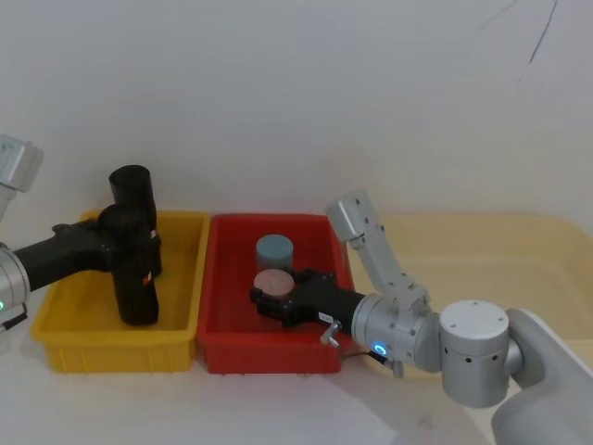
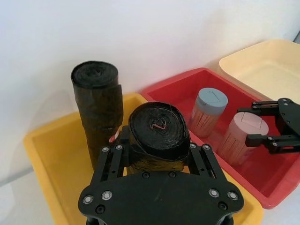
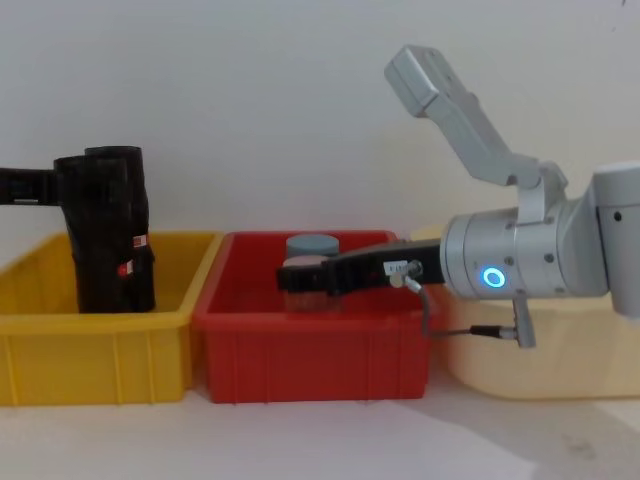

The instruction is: Pick up the garbage bag with the one hand and transfer it to the other hand.

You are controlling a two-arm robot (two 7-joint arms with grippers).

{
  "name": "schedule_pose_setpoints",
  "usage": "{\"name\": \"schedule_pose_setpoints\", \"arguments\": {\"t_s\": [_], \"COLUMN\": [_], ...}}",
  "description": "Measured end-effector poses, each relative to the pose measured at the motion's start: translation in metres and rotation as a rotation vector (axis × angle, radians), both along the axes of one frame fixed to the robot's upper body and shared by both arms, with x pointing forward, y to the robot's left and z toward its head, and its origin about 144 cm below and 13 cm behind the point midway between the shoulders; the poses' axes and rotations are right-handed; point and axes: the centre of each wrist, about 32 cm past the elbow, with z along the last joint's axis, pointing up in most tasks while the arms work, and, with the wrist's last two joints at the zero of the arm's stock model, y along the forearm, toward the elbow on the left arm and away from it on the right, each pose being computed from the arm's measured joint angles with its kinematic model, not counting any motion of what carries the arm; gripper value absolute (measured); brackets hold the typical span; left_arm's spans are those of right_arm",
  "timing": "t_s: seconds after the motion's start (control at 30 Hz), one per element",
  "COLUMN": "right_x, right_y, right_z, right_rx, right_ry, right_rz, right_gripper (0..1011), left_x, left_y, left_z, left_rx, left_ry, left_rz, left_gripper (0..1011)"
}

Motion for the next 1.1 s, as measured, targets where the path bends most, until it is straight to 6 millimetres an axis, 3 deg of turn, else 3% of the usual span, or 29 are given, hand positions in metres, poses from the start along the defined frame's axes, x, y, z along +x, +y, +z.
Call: {"name": "schedule_pose_setpoints", "arguments": {"t_s": [0.3, 0.57, 0.8, 1.1], "right_x": [0.000, -0.002, -0.006, -0.022], "right_y": [-0.003, -0.011, -0.026, -0.057], "right_z": [0.021, 0.050, 0.077, 0.104], "right_rx": [0.044, 0.092, 0.126, 0.154], "right_ry": [-0.055, -0.144, -0.237, -0.336], "right_rz": [0.008, -0.006, -0.053, -0.170], "right_gripper": [660, 660, 660, 660], "left_x": [0.004, 0.012, 0.024, 0.043], "left_y": [-0.004, -0.012, -0.030, -0.062], "left_z": [0.016, 0.046, 0.079, 0.107], "left_rx": [0.014, 0.007, -0.020, -0.055], "left_ry": [-0.068, -0.160, -0.253, -0.328], "left_rz": [-0.022, -0.069, -0.150, -0.272], "left_gripper": [557, 557, 557, 557]}}
